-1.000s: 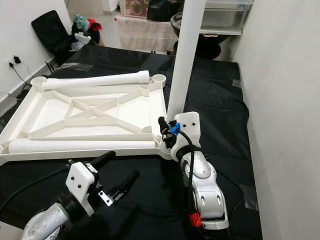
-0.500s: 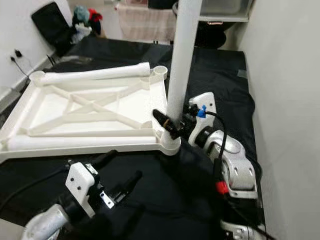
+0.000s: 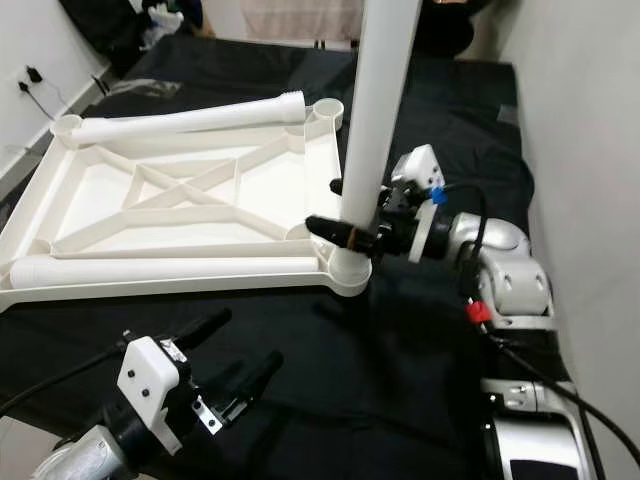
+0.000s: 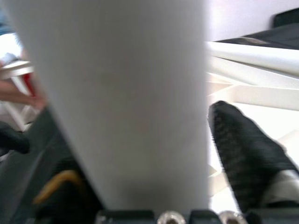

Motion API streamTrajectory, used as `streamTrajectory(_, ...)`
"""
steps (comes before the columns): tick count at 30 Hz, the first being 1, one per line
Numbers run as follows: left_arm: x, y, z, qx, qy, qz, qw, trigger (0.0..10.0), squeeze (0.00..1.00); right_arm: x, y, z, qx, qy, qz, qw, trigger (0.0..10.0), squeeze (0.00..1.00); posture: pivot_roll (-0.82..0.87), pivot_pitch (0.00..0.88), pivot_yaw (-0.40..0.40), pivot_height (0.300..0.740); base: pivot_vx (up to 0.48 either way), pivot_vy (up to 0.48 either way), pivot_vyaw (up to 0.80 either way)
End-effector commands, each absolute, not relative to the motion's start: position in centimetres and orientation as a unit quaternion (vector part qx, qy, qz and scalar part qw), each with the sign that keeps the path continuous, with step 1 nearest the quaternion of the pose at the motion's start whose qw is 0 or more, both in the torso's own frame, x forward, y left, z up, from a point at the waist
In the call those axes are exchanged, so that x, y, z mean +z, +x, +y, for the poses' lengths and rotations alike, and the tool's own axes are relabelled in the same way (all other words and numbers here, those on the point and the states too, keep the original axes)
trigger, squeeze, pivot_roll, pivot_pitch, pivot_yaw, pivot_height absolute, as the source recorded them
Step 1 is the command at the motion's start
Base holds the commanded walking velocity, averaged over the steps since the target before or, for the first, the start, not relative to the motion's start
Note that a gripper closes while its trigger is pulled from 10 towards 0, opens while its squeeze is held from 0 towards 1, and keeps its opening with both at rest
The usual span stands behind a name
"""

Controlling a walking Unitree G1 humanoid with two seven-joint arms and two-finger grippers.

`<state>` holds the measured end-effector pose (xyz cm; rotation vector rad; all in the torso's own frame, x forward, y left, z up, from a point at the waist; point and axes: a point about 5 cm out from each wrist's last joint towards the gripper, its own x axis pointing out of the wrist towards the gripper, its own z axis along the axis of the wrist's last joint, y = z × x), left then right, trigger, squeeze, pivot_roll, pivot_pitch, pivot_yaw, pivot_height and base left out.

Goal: Building children table

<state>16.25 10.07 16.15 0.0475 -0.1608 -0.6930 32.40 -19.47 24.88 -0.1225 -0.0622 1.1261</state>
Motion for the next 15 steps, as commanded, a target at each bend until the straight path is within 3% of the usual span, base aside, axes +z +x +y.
streamTrajectory(1, 16.0, 15.9, 10.2, -0.344, 0.023, -0.066, 0.936, 10.0, 0.00, 25.0, 32.3, -19.5, 0.546, -0.058, -0.034, 0.835, 0.0, 0.00, 0.05, 0.280, 0.058, 0.740, 0.000, 0.000, 0.00)
streamTrajectory(8, 16.2, 16.0, 10.2, -0.344, 0.023, -0.064, 0.936, 10.0, 0.00, 26.5, 31.5, -20.5, 0.599, -0.091, -0.013, 0.796, 0.0, 0.00, 0.03, 0.293, 0.054, 0.740, 0.000, 0.000, 0.00)
streamTrajectory(15, 16.4, 16.0, 10.2, -0.343, 0.022, -0.065, 0.937, 10.0, 0.00, 25.3, 30.2, -20.7, 0.571, -0.152, 0.035, 0.806, 0.0, 0.00, 0.00, 0.319, 0.028, 0.740, 0.000, 0.000, 0.00)
